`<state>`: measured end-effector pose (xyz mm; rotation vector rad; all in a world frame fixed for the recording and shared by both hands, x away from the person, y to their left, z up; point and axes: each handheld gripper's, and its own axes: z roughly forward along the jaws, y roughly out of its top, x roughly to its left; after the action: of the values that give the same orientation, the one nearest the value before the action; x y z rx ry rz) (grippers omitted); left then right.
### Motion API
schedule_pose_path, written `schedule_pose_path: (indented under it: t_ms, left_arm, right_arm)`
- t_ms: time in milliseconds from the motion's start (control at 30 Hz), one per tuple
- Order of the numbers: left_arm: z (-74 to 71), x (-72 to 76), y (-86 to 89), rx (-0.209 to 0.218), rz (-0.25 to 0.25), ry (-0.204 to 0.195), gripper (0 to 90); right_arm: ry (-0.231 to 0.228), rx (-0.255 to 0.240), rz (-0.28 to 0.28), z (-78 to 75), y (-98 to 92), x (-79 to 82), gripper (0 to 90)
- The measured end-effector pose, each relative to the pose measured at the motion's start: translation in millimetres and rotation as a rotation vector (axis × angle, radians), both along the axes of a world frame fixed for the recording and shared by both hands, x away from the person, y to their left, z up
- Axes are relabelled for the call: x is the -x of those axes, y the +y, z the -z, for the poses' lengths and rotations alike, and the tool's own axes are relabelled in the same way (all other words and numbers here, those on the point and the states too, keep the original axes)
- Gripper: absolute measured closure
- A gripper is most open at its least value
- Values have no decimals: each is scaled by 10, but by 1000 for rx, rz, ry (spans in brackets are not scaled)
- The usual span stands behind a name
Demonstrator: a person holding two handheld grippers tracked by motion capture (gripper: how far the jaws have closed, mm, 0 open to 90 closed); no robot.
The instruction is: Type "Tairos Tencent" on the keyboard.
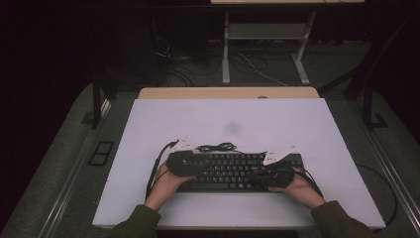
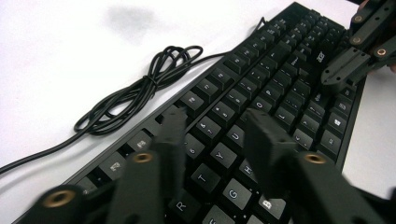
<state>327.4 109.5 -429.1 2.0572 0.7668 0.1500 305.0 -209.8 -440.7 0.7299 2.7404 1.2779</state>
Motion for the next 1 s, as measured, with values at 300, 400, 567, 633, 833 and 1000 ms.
schedule_pose_path:
  t_ms: [300, 400, 567, 633, 833, 1000]
  left_arm:
    - [3, -8, -31, -46, 2, 32, 892]
    - [12, -11, -31, -57, 4, 42, 893]
    - [19, -10, -33, -73, 7, 46, 893]
    - [21, -6, -37, -78, 2, 53, 893]
    - [27, -8, -38, -90, -1, 56, 893]
    - [27, -13, -30, -97, 5, 56, 893]
  right_arm:
    - [-4, 1, -1, -1, 2, 2, 894]
    - [-4, 2, -1, -1, 2, 3, 894]
    - [-5, 3, 0, -2, 4, 5, 894]
    - [-6, 3, -1, -1, 3, 4, 895]
    - [-8, 4, -2, -1, 4, 5, 895]
    - [-6, 5, -2, -1, 4, 5, 895]
